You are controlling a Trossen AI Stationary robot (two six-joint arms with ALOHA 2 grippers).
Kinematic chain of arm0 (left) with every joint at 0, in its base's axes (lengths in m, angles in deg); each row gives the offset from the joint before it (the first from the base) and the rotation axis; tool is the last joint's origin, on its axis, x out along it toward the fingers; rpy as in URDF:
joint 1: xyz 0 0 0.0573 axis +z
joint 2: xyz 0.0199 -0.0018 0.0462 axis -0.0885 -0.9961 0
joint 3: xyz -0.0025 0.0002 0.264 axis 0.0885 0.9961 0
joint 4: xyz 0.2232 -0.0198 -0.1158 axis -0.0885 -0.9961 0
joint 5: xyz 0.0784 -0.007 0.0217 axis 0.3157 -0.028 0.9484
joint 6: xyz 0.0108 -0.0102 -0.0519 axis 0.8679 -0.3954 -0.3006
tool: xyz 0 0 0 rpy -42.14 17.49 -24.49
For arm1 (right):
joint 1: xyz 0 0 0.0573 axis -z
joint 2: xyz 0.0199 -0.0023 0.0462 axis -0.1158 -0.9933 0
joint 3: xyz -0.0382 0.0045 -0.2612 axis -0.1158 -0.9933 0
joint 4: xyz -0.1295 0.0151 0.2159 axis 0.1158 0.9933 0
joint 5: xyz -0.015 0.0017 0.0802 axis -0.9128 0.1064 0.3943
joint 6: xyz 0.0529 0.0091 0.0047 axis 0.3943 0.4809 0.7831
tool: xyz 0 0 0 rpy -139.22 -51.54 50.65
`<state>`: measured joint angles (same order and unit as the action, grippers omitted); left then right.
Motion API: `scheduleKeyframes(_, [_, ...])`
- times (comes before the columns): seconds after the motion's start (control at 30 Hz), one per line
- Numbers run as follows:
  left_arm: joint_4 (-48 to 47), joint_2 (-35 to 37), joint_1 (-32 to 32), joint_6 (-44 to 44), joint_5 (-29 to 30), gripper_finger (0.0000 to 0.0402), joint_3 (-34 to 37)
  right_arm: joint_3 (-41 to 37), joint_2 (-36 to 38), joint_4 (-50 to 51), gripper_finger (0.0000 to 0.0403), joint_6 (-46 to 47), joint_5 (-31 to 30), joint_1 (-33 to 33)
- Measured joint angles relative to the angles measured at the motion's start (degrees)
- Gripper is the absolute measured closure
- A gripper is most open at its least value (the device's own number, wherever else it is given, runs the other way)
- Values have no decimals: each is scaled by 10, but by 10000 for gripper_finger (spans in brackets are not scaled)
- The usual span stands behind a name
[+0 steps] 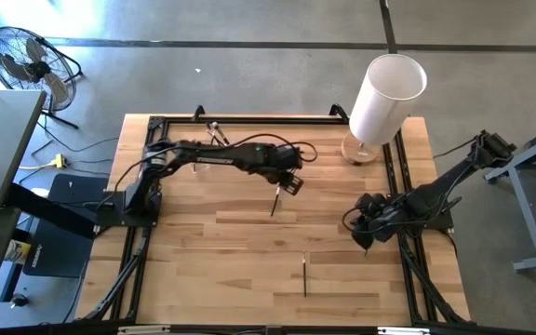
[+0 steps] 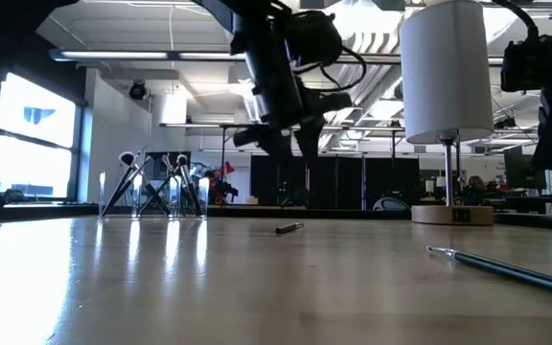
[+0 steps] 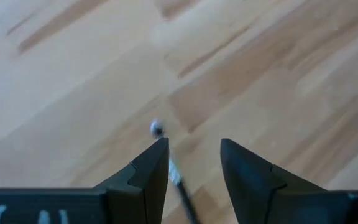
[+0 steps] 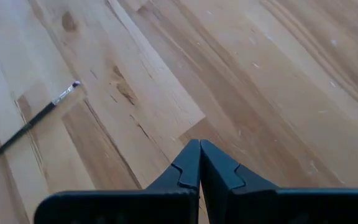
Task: Put items in baskets/containers
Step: Put the eyeshadow brush into the transparent organizer
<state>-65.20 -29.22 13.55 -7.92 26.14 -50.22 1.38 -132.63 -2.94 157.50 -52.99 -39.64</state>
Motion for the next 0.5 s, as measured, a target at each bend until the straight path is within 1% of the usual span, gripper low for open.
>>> scheduleKeyframes(0.07, [14,-14,4,0,0,259,-6,0,2,0,401,-15,2,0])
scheduleKeyframes(0.17, [4,-34,9,-4,4,259,-4,0,2,-1,402,-32,0,0])
scheduleKeyframes(0.27, [12,-60,10,-25,8,259,-6,0,2,-1,400,-34,-1,0])
scheduleKeyframes(0.33, [-2,-68,13,-32,7,259,-3,0,2,-1,399,-34,-1,0])
scheduleKeyframes(0.43, [25,-80,13,-35,6,259,-6,0,2,2,401,-39,1,0])
scheduleKeyframes(0.5, [18,-90,13,-45,6,259,-5,0,2,2,401,-39,1,0])
